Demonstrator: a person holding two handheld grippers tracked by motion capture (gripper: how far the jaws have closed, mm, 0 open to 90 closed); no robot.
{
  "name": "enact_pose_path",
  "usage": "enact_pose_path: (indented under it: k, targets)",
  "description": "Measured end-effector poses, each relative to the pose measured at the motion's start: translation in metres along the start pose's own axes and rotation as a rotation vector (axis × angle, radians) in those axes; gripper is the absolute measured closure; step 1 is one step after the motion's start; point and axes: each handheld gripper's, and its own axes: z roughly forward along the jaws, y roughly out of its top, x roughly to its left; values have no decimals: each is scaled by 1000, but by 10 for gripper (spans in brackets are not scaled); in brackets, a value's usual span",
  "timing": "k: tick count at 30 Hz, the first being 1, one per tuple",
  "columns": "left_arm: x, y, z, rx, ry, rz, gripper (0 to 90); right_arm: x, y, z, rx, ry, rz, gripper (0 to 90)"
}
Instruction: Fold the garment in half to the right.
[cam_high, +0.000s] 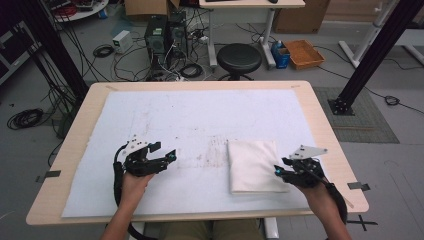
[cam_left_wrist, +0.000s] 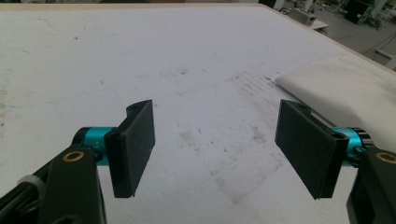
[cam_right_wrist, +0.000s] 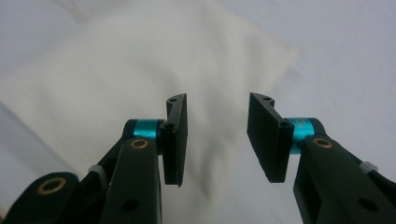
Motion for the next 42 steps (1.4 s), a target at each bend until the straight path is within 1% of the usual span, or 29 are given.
enact_pose_path:
  k: [1,3,4,5,8,10,11,13,14,15,16,17,18,19,20,22,23,24,25,26,28,30,32,33,34,36,39,41,42]
  targets:
    - [0,0,0,1,-2,0,287,5,7,6,-13,32,-6,690]
    - [1,0,0,4,-2,1,286,19,22,22,-24,103,-23,735]
    - [1,-1,-1,3,-1,0,287,26,29,32,-18,132,-39,757]
    - [2,-1,-1,4,-2,0,287,33,36,43,-5,149,-62,770]
    - [4,-1,-3,2,-4,-3,287,52,52,74,66,182,-121,810]
    - [5,-1,-5,-1,-1,-9,287,62,59,90,128,186,-150,827]
    - [6,-1,-5,-3,2,-11,286,65,61,96,156,198,-159,837]
    - [7,-1,-6,-4,0,-14,286,70,61,99,148,210,-174,833]
    - [7,-2,-7,-1,0,-14,286,70,61,98,149,244,-173,826]
    - [8,-2,-7,-1,2,-16,287,69,60,97,151,290,-171,816]
    - [8,-2,-8,0,3,-17,287,67,58,95,139,293,-171,760]
    - [8,-3,-8,-1,4,-20,287,62,58,91,122,279,-153,703]
    - [8,-3,-9,0,6,-23,287,54,58,86,87,261,-123,696]
    - [8,-3,-9,1,5,-20,287,44,58,80,41,224,-88,675]
    - [8,-3,-9,0,5,-20,286,32,57,75,5,175,-39,665]
    - [7,-3,-9,-2,4,-22,286,8,55,70,-28,55,28,667]
    - [6,-3,-9,-2,7,-21,287,-2,53,69,-20,7,51,679]
    - [6,-3,-9,-4,9,-20,287,-11,51,71,-5,-27,75,717]
    - [6,-3,-8,-8,11,-14,287,-18,49,73,16,-47,93,756]
    - [6,-3,-8,-9,11,-12,286,-25,47,77,33,-57,102,759]
    - [5,-3,-8,-13,9,-11,287,-34,43,85,63,-62,127,779]
    - [5,-3,-8,-14,5,-12,287,-40,40,92,76,-95,130,778]
    - [5,-3,-9,-17,7,-12,287,-45,39,93,83,-157,132,776]
    - [5,-3,-9,-16,5,-15,287,-47,38,92,81,-167,145,749]
    - [6,-3,-10,-20,5,-13,287,-49,37,90,66,-163,160,725]
    - [6,-4,-11,-24,4,-20,287,-50,36,82,21,-168,170,666]
    - [8,-4,-12,-27,9,-25,287,-49,33,65,-57,-120,178,616]
    - [8,-4,-12,-29,8,-27,287,-44,28,56,-75,-72,159,599]
    - [8,-4,-12,-30,8,-28,287,-41,25,53,-81,-40,139,569]
